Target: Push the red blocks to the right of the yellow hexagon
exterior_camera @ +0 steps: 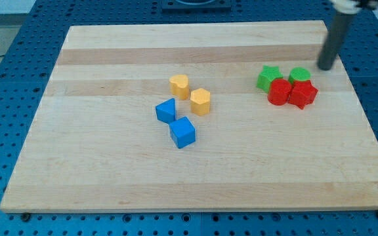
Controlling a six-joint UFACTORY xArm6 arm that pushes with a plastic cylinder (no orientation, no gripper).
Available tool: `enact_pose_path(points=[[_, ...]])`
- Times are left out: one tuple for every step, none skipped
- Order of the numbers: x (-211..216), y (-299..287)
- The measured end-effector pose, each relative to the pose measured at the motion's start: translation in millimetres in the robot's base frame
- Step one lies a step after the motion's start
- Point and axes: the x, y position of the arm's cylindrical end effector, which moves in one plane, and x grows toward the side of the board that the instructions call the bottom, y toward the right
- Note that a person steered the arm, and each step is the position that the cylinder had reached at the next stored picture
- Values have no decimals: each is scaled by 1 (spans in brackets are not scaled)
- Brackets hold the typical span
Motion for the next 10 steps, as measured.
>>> enact_pose_path(points=[[54,51],[65,30],[88,-9],[81,-41],[77,-42],[81,-77],[82,-113],[82,-116],[90,-157],[91,-194]])
